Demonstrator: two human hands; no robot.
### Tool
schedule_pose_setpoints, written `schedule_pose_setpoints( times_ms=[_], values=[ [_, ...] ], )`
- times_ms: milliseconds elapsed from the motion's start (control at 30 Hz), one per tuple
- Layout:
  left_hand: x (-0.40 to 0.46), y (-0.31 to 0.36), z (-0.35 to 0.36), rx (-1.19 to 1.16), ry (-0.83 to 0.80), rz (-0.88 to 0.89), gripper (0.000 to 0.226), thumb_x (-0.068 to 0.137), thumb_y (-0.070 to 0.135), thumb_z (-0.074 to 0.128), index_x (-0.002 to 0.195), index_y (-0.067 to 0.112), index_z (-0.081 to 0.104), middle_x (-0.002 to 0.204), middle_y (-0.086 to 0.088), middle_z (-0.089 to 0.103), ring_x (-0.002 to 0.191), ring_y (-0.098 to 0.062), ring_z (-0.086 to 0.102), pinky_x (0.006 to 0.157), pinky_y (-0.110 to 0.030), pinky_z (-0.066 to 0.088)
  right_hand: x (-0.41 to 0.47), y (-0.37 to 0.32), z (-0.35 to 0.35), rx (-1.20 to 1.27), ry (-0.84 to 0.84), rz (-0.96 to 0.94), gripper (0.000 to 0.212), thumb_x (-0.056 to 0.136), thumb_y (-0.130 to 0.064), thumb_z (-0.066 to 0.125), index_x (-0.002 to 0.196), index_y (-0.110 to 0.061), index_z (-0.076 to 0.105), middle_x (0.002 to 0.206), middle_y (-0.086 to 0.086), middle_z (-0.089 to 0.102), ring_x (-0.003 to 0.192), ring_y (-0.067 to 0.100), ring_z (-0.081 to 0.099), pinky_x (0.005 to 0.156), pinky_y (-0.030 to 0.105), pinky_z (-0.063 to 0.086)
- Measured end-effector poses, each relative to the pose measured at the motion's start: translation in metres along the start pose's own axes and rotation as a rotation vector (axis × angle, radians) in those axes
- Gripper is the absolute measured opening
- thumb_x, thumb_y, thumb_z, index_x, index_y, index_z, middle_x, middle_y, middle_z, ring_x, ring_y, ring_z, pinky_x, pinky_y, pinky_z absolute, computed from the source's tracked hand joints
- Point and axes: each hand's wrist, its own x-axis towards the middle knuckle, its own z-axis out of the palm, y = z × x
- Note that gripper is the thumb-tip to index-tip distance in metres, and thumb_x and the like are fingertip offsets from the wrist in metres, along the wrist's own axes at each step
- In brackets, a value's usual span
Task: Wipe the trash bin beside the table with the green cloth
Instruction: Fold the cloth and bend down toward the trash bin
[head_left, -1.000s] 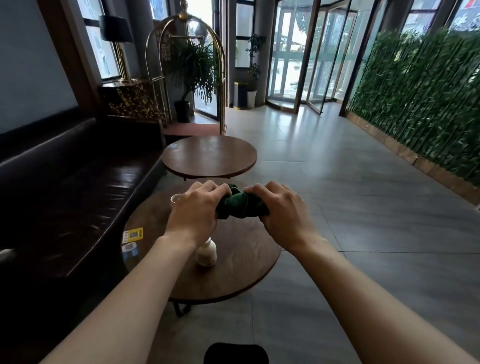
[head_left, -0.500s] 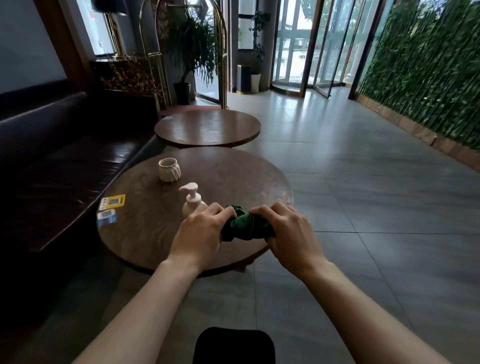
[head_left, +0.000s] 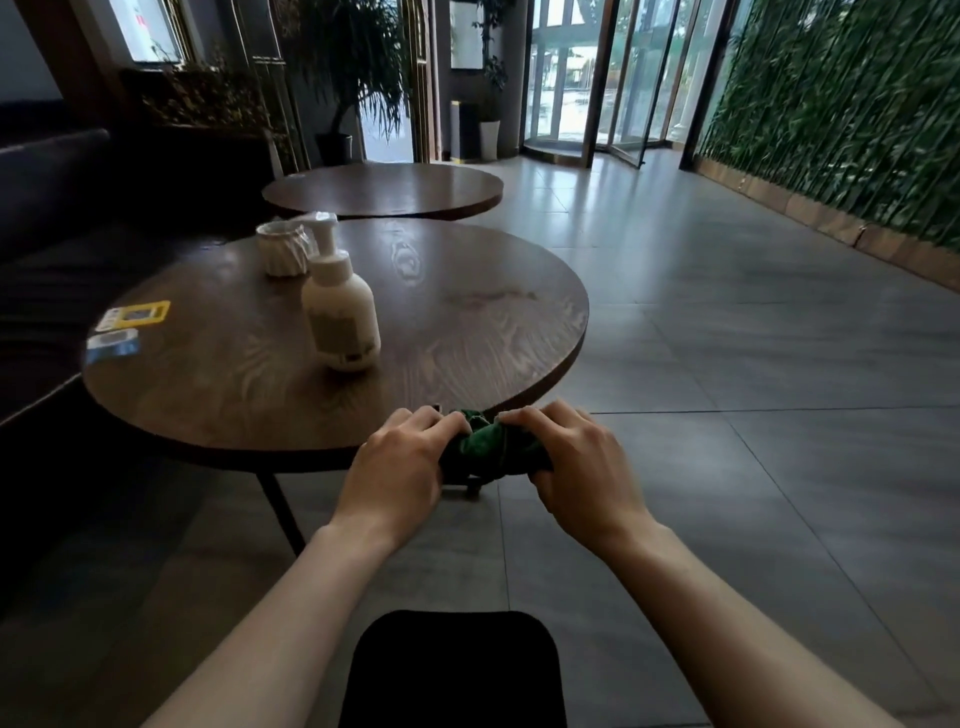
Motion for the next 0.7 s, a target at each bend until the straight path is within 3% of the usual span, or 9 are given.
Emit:
schedule_pose_setpoints(
  times_ms=[167,400,633,700],
  values=[
    [-0.019,-0.013,0.042,-0.035,-0.022,-0.017,0.042,0.086,0.008,0.065,0.121,0.031,0.063,0.116,0.009,0.066,0.107,-0.021,0.056,0.088,-0.041,0.053,-0.022,0.014,0.042,0.023,-0.004,0.006,0.053,0.087,-0.008,0.074,0.135,-0.029,0.064,0.116,0.004,0.067,0.107,0.028,0.062,0.085,0.043,0.056],
    [-0.038,-0.017,0.073,-0.091,0.035,-0.008,0.038,0.083,0.010,0.072,0.115,0.029,0.066,0.108,0.007,0.069,0.100,-0.023,0.062,0.082,-0.039,0.054,-0.041,0.022,0.068,0.101,0.031,0.060,0.054,0.085,-0.004,0.073,0.132,-0.031,0.066,0.114,0.003,0.068,0.104,0.028,0.064,0.085,0.044,0.056],
    [-0.070,-0.012,0.090,-0.421,0.070,-0.204,0.031,0.081,0.019,0.080,0.102,0.036,0.065,0.094,0.015,0.074,0.092,-0.006,0.070,0.081,-0.034,0.057,-0.060,0.018,0.078,0.461,0.048,0.279,0.057,0.081,0.000,0.077,0.129,-0.028,0.067,0.114,-0.002,0.072,0.105,0.019,0.067,0.093,0.040,0.059],
    [-0.081,-0.008,0.093,-0.570,0.094,-0.304,0.025,0.082,0.025,0.080,0.099,0.037,0.066,0.090,0.019,0.075,0.092,0.004,0.068,0.079,-0.025,0.056,-0.066,0.013,0.081,0.634,0.011,0.369,0.057,0.086,0.001,0.070,0.133,-0.030,0.063,0.117,0.000,0.070,0.105,0.019,0.070,0.094,0.040,0.061]
  ],
)
